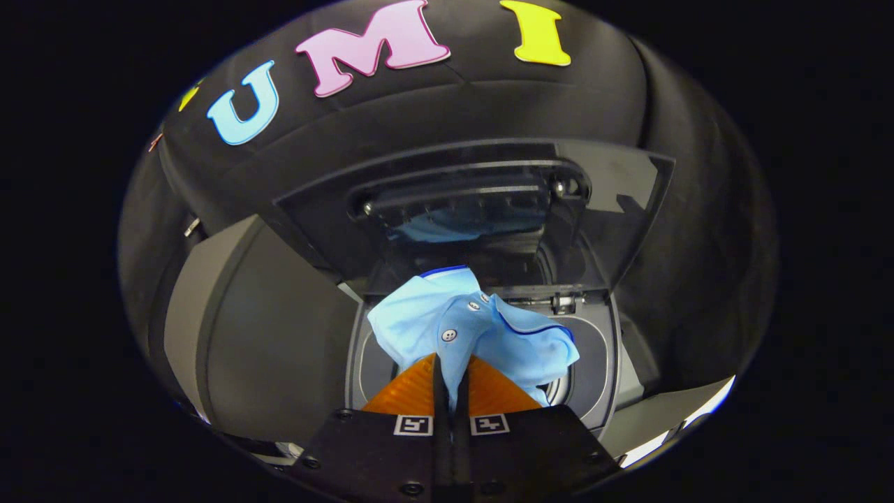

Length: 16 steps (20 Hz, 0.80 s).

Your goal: Put the clothes into the washing machine and then close the washing machine lid.

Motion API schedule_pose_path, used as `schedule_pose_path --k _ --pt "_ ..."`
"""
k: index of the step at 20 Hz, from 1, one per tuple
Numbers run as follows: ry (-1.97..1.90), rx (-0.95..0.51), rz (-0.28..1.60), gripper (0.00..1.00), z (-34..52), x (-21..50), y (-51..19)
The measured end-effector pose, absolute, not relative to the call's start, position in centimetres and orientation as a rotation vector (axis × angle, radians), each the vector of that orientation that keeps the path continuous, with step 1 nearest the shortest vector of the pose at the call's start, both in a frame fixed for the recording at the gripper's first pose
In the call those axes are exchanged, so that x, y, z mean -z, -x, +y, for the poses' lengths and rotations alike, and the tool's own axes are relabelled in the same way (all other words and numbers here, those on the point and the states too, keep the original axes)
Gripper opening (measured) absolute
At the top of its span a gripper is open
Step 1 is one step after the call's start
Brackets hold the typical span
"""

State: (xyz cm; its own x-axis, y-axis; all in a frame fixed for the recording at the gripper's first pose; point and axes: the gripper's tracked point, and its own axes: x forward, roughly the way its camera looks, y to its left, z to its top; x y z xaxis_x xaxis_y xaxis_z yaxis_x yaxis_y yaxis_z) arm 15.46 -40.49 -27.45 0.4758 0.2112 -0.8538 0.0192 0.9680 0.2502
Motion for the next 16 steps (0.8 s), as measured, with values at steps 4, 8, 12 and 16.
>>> schedule_pose_path --k 4,8,12,16 --pt "-0.184 -0.124 1.095 0.05 -40.2 30.1 -15.0" --pt "-0.154 -0.106 1.116 0.05 -40.2 32.5 -14.8" --pt "-0.135 -0.109 1.148 0.05 -40.0 34.4 -13.7" --pt "-0.102 -0.114 1.17 0.05 -40.0 36.7 -13.0"
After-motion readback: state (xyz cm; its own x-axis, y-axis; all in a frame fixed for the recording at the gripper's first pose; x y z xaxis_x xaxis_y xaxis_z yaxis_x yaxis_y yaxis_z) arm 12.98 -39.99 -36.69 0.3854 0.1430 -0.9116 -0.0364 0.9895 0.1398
